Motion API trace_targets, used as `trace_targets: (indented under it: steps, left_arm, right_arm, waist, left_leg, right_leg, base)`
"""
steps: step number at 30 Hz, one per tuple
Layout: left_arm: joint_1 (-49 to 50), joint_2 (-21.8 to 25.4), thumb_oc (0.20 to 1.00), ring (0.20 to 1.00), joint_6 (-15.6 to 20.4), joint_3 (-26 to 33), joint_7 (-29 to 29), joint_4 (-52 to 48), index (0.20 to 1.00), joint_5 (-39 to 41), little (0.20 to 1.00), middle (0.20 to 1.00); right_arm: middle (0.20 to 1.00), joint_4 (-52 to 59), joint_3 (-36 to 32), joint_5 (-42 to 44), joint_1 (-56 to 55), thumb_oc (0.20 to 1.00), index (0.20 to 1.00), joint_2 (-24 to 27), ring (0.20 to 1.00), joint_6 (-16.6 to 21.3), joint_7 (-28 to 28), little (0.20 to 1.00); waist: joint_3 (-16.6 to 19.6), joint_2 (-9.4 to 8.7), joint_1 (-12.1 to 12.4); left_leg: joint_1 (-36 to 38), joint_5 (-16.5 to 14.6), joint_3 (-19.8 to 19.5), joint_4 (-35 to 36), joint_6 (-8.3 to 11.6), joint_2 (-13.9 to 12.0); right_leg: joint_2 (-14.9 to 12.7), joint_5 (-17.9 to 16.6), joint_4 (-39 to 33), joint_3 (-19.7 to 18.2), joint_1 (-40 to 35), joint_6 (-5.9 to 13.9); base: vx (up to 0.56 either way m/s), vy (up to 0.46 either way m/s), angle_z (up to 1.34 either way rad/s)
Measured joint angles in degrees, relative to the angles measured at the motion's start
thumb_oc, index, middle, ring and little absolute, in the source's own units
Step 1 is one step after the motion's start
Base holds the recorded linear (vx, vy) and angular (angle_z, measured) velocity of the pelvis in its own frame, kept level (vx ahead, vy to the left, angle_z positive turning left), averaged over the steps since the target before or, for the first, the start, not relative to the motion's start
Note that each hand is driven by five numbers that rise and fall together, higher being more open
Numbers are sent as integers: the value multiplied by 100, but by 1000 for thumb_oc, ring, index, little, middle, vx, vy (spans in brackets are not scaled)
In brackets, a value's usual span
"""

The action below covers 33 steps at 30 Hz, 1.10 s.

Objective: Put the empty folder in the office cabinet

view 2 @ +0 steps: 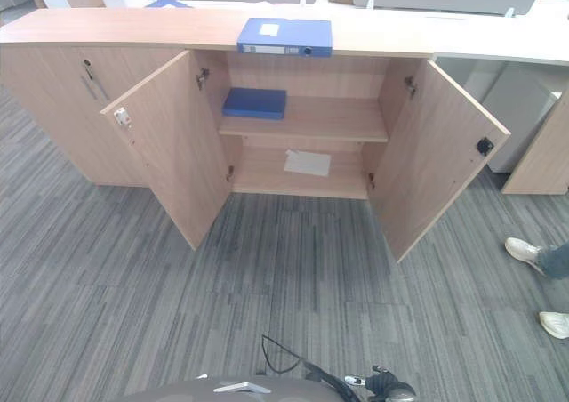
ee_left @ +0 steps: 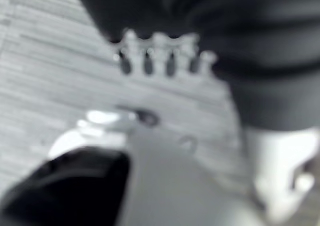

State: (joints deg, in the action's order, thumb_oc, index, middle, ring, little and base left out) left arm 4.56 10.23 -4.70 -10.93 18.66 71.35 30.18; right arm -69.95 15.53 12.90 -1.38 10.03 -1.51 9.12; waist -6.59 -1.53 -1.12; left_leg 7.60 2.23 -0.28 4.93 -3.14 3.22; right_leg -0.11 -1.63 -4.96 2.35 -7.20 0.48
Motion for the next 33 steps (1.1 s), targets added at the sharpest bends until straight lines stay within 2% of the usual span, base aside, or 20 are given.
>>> trace_targets:
  steps: [33]
  left_arm:
    - [24, -2, 1000, 1000, -10, 5, 7, 3, 1000, 6, 1000, 1000]
  right_arm:
    - [1000, -2, -9, 5, -19, 1000, 1000, 0, 1000, -8, 3, 1000]
  waist:
    - [-3, 6, 0]
  left_leg:
    - [-1, 0, -4, 0, 0, 0]
  right_leg:
    - [0, 0, -4, 3, 0, -1]
  base:
    - [0, 0, 0]
